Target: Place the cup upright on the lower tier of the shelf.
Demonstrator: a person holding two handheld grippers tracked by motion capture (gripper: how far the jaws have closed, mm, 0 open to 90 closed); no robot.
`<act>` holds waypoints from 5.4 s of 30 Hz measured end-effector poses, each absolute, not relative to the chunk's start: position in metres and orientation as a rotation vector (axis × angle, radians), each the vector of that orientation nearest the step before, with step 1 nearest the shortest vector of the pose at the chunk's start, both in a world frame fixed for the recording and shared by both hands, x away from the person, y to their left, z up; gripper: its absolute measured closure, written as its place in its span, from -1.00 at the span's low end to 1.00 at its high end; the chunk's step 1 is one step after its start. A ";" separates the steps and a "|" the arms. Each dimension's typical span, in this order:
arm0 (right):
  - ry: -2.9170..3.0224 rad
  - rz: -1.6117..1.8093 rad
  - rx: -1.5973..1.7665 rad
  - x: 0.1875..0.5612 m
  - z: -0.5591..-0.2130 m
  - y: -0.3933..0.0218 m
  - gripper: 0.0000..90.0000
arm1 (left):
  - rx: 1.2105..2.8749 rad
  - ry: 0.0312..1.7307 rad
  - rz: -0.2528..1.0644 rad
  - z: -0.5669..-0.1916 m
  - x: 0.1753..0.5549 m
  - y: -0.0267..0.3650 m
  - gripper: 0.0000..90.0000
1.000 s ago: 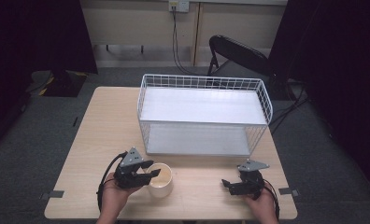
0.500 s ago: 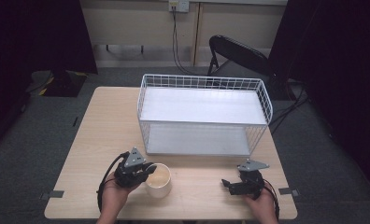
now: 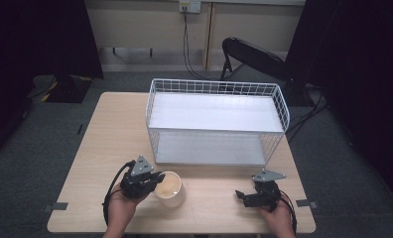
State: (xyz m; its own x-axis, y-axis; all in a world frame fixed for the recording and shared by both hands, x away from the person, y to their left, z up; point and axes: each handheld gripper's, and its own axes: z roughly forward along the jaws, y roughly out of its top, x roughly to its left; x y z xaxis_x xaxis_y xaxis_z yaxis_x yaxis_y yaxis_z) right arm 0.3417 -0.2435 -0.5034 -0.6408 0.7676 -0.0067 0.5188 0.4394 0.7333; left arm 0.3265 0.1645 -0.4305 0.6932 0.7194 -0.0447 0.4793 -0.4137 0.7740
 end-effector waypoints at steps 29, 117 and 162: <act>2.357 1.023 1.101 0.342 -0.503 -0.243 -0.74 | 2.006 1.071 0.364 -0.418 0.338 0.154 0.88; 2.354 1.023 1.103 0.341 -0.503 -0.243 -0.74 | 1.917 1.217 0.606 -0.414 0.396 0.077 0.90; 2.354 1.023 1.103 0.341 -0.503 -0.243 -0.74 | 1.858 1.183 0.685 -0.421 0.410 0.069 0.66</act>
State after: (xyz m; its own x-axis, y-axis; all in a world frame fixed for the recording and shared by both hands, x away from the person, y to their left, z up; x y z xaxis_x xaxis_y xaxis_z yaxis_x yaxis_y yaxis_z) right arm 0.3415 -0.2432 -0.5035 -0.6377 0.7703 -0.0070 0.5202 0.4373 0.7336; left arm 0.4096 0.0692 -0.4213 0.4128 0.9106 0.0197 0.4703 -0.2316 0.8516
